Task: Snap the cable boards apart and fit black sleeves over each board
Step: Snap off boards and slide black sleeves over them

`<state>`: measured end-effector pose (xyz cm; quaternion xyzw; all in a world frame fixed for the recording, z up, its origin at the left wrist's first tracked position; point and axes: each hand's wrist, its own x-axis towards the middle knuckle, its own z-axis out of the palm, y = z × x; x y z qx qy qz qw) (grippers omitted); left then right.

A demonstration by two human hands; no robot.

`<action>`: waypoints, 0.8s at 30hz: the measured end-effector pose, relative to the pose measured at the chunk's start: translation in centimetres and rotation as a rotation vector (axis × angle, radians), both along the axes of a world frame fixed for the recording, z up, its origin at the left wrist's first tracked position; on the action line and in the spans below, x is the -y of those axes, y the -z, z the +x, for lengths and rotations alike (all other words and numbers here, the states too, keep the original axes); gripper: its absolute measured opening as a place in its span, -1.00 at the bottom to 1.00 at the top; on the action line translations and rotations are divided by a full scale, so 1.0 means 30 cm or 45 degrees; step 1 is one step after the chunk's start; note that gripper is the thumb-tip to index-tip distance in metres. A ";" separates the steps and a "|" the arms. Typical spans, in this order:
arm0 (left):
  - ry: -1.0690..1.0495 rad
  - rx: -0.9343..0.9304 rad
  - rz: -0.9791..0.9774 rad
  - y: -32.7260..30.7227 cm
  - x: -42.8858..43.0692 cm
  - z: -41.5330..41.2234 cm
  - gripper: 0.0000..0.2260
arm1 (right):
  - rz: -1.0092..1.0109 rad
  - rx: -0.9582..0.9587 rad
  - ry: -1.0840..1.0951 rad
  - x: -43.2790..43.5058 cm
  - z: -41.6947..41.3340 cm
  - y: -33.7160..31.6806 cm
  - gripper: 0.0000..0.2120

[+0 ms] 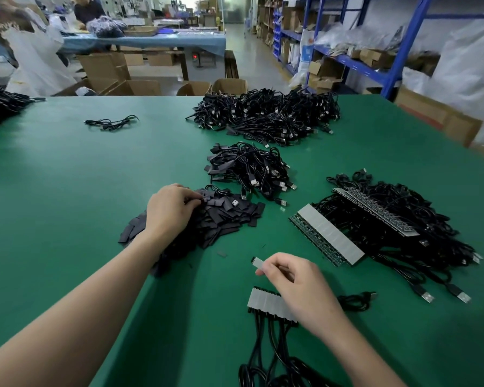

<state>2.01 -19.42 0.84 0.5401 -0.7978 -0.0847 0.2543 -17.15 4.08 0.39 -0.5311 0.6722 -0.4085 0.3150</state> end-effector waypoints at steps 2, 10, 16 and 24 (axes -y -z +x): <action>-0.004 -0.021 -0.041 0.005 -0.015 0.005 -0.88 | -0.017 0.011 -0.001 0.000 0.000 0.006 -0.77; 0.233 -0.711 0.023 -0.040 -0.349 -0.037 -0.87 | -0.170 0.206 -0.064 -0.004 -0.013 -0.011 -0.57; 0.375 -1.075 0.672 -0.027 -0.587 -0.078 -0.83 | -0.276 0.202 0.036 -0.009 -0.022 -0.011 -0.76; 0.543 -1.267 1.056 -0.023 -0.614 -0.031 -0.83 | -0.237 0.110 -0.018 -0.009 -0.018 0.000 -0.86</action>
